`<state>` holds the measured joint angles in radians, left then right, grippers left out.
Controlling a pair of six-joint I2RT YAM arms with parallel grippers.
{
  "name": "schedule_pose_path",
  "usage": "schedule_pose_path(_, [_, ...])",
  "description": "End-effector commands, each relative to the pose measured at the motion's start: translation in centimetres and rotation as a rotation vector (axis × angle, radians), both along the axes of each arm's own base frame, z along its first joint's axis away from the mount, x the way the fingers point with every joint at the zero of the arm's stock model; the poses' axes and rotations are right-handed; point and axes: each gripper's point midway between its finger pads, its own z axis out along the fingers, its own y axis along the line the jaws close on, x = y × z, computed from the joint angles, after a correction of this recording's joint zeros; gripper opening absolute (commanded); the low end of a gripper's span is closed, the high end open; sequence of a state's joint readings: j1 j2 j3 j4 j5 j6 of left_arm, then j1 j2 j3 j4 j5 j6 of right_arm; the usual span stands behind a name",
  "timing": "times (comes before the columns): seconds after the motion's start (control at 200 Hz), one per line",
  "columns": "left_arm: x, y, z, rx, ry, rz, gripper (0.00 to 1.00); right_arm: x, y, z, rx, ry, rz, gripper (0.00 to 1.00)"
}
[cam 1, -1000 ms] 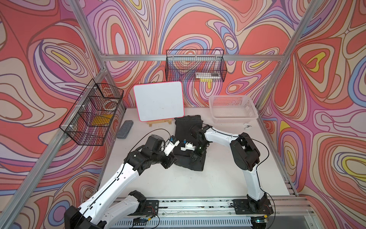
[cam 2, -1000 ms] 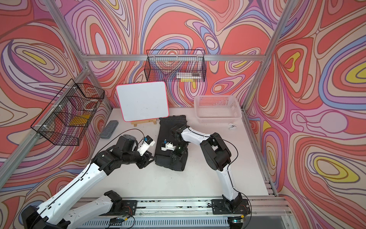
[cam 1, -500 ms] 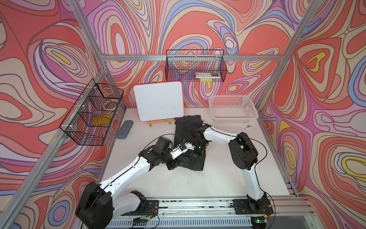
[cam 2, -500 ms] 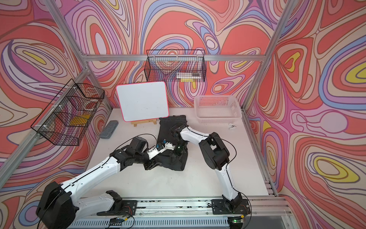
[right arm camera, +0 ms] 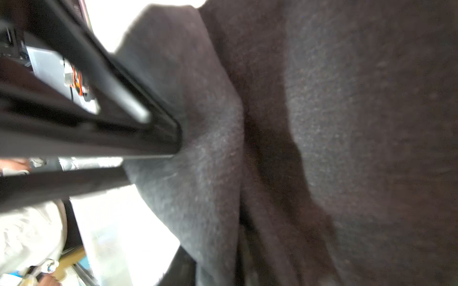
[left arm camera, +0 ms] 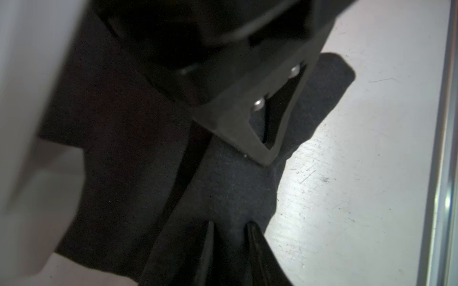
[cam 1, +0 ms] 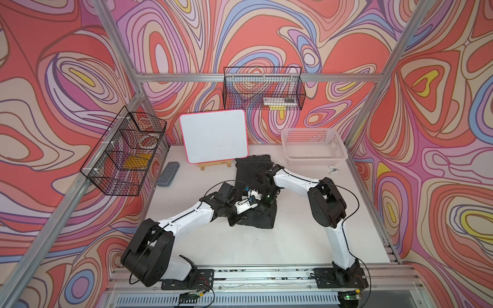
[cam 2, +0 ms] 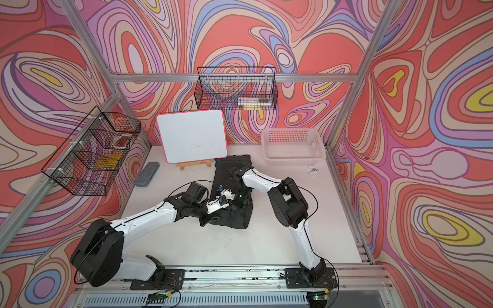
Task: Roll up the long pants
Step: Roll the long pant at the center of the board.
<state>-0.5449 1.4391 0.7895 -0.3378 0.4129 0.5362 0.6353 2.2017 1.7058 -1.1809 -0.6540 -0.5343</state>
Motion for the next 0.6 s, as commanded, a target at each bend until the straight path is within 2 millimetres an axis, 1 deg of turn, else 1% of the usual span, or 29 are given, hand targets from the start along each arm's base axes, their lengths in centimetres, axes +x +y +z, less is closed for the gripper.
schedule_pose_path(0.0, [1.5,0.0,-0.1,0.049,0.019,0.067,0.01,3.9,-0.9,0.3,0.014,-0.077,-0.107,0.44])
schedule_pose_path(0.04, [1.5,0.0,-0.5,0.075,0.070,0.091,0.00,5.8,-1.6,1.1,0.035,-0.099,-0.189,0.48])
schedule_pose_path(0.095, [1.7,0.0,-0.9,0.120,0.151,0.139,0.00,8.4,-2.7,3.5,0.099,-0.147,-0.307,0.53])
schedule_pose_path(0.105, [1.7,0.1,-1.0,0.129,0.165,0.151,0.00,8.7,-2.9,3.7,0.104,-0.156,-0.324,0.53])
schedule_pose_path(0.145, [1.8,0.2,-1.4,0.159,0.225,0.195,0.00,10.4,-4.1,5.5,0.130,-0.216,-0.405,0.56])
schedule_pose_path(0.19, [1.8,0.3,-1.8,0.193,0.288,0.241,0.00,11.6,-5.3,6.9,0.134,-0.270,-0.486,0.59])
schedule_pose_path(0.225, [1.7,0.3,-1.9,0.207,0.326,0.267,0.00,11.9,-6.2,7.5,0.132,-0.293,-0.536,0.61])
schedule_pose_path(0.28, [1.7,0.1,-2.2,0.210,0.370,0.302,0.00,11.7,-7.2,8.4,0.128,-0.318,-0.598,0.63])
schedule_pose_path(0.336, [1.4,0.0,-2.5,0.205,0.408,0.334,0.00,11.2,-8.4,8.3,0.091,-0.340,-0.665,0.63])
schedule_pose_path(0.346, [1.4,0.0,-2.6,0.205,0.416,0.343,0.00,11.0,-8.6,7.8,0.079,-0.332,-0.676,0.63])
schedule_pose_path(0.366, [1.3,0.0,-2.7,0.206,0.433,0.362,0.00,10.8,-9.0,8.3,0.080,-0.344,-0.708,0.64])
schedule_pose_path(0.381, [1.2,0.0,-2.7,0.208,0.446,0.375,0.00,10.7,-9.4,8.5,0.073,-0.349,-0.737,0.64])
schedule_pose_path(0.431, [0.9,0.1,-2.9,0.219,0.495,0.428,0.00,9.8,-10.5,7.8,0.039,-0.329,-0.839,0.64])
schedule_pose_path(0.471, [0.6,0.3,-3.1,0.233,0.538,0.486,0.00,9.4,-11.6,7.7,0.018,-0.317,-0.944,0.64])
schedule_pose_path(0.541, [0.0,0.3,-3.3,0.215,0.610,0.597,0.00,7.7,-13.4,7.2,-0.025,-0.251,-1.140,0.65])
schedule_pose_path(0.571, [-0.3,-0.2,-3.2,0.180,0.654,0.631,0.00,6.7,-14.0,7.0,-0.045,-0.227,-1.223,0.66])
schedule_pose_path(0.596, [-0.4,-0.7,-3.2,0.143,0.692,0.662,0.00,5.9,-14.2,7.1,-0.038,-0.217,-1.261,0.67])
